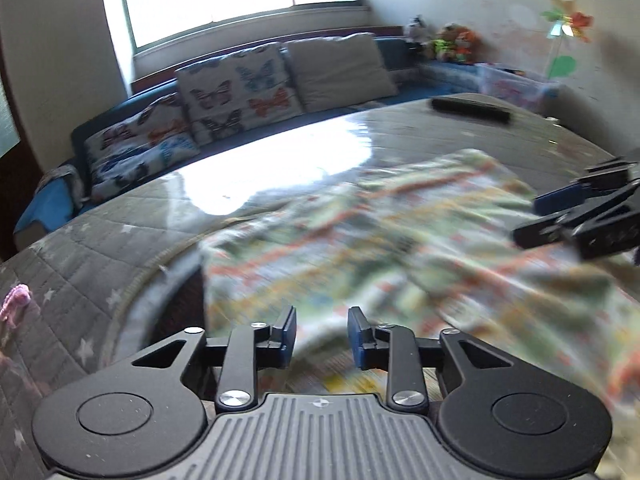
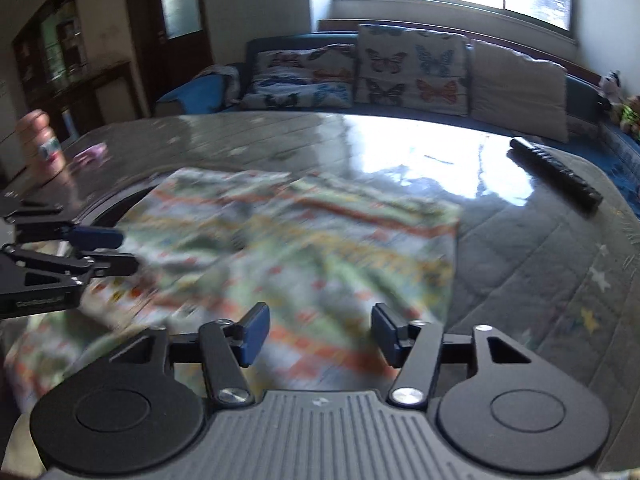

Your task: Fold clothes

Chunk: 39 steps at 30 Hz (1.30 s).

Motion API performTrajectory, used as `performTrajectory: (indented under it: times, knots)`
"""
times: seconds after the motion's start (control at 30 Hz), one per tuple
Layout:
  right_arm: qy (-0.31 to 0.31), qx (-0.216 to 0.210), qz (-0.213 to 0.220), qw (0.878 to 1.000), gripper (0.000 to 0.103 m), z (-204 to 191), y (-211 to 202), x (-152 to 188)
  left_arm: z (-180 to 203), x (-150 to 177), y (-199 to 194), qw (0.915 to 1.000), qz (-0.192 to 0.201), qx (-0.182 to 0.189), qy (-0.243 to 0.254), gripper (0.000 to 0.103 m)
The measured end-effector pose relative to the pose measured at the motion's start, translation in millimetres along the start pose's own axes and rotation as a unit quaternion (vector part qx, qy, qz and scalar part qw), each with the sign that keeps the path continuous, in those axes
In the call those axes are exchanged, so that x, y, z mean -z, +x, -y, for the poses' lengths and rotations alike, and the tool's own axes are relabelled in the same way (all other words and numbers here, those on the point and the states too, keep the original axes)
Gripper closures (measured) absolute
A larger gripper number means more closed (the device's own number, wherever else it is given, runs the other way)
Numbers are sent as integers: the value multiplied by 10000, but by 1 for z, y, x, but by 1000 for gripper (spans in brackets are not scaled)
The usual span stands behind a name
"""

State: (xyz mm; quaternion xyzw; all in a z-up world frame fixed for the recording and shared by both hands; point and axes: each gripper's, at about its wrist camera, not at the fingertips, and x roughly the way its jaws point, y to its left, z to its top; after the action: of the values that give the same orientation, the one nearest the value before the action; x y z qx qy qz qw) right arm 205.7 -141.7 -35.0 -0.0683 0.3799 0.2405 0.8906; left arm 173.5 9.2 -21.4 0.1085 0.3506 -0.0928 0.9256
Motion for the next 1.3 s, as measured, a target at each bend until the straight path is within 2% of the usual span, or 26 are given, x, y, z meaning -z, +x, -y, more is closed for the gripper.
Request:
performTrajectory:
  times: [0.1, 0.17, 0.3, 0.43, 0.53, 0.77, 0.9, 1.03, 1.17, 1.3]
  knots:
    - [-227, -167, -24, 9996, 40, -22, -17, 18, 20, 16, -20, 9997, 91, 144, 179, 65]
    - [-382, -214, -44, 9990, 32, -33, -27, 30, 31, 27, -31, 9993, 134, 218, 290, 63]
    - [-663, -242, -222, 9973, 31, -50, -39, 53, 52, 47, -51, 9982, 258, 202, 493, 62]
    - [-951, -157, -127, 9953, 30, -62, -58, 65, 67, 66, -68, 9969, 385, 186, 664, 56]
    - [-904, -210, -8, 9957, 30, -67, -66, 69, 76, 75, -75, 9952, 485, 161, 832, 55]
    - [-1025, -251, 9, 9944, 30, -77, -77, 88, 79, 84, -84, 9953, 521, 142, 800, 55]
    - [-739, -304, 111, 9967, 30, -69, -89, 89, 75, 73, -92, 9952, 701, 130, 673, 55]
    - [-395, -406, 4, 9984, 30, -59, -88, 94, 79, 57, -85, 9952, 772, 342, 493, 55]
    - [-154, -522, -126, 9984, 30, -48, -92, 103, 91, 55, -69, 9950, 649, 466, 592, 55]
    - [21, -654, 1, 9979, 30, -41, -111, 103, 96, 58, -65, 9946, 565, 504, 716, 55]
